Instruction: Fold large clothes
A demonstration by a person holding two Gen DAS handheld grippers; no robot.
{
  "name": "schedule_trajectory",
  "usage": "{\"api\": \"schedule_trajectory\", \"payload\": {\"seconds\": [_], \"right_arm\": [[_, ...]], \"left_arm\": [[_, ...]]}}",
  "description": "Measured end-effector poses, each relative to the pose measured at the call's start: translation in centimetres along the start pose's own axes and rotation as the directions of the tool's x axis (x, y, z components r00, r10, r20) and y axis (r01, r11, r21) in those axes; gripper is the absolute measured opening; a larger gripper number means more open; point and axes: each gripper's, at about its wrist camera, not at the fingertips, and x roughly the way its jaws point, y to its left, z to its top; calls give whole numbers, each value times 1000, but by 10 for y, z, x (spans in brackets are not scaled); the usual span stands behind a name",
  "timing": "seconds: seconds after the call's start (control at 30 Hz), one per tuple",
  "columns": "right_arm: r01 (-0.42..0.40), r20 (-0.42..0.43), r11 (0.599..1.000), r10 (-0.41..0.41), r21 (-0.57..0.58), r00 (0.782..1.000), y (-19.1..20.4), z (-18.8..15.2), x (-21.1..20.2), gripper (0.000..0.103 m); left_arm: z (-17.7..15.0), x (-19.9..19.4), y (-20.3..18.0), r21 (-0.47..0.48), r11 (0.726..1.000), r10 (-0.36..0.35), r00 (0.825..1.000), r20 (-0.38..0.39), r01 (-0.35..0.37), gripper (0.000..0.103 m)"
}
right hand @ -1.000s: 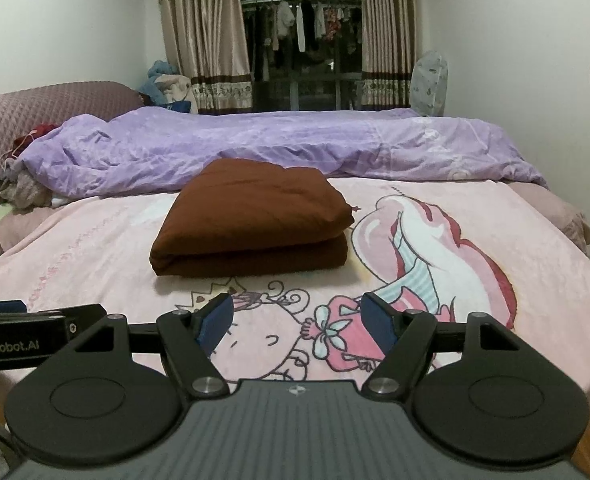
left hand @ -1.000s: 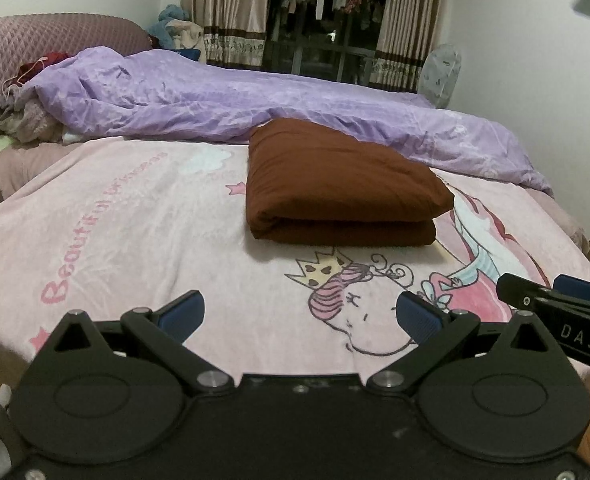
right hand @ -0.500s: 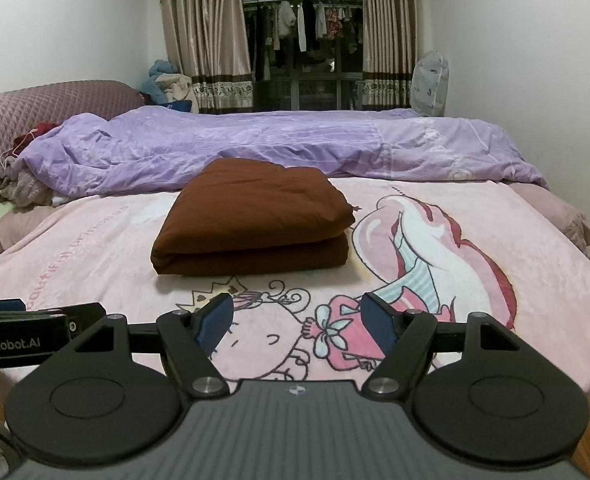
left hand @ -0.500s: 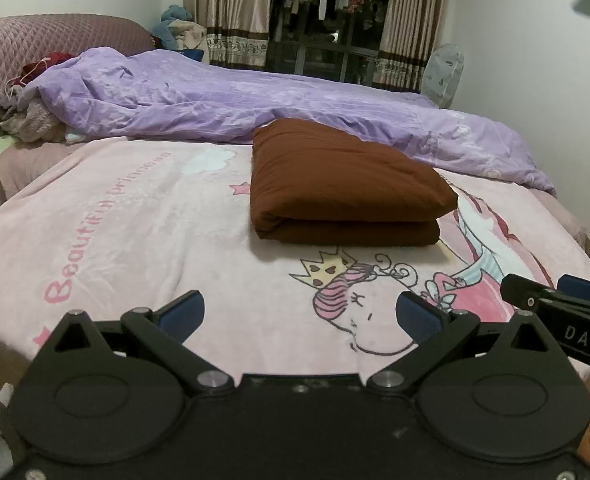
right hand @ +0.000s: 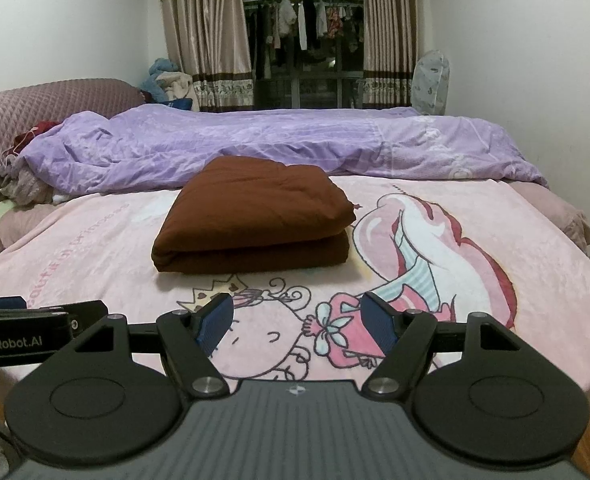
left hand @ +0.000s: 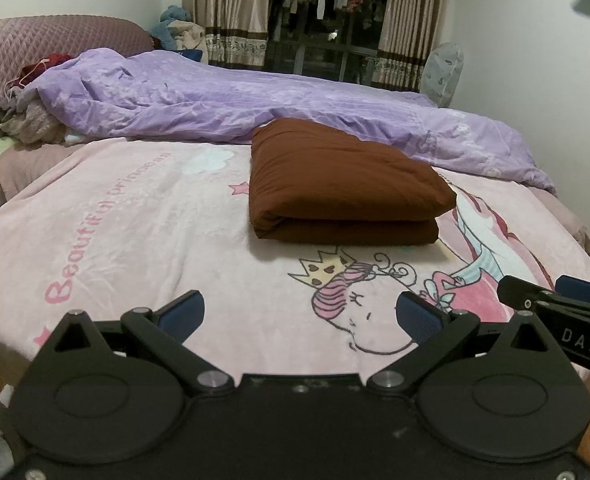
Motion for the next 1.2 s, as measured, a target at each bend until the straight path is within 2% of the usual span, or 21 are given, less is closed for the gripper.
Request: {"api": "schedule_trajectory", "payload": {"seconds": [1.2], "right_arm": [[3, -8, 1000, -3, 4, 1000, -2, -2, -1, 85]], "left_arm": [[0, -2, -2, 22, 1000, -5, 1000, 3, 5, 103]]}}
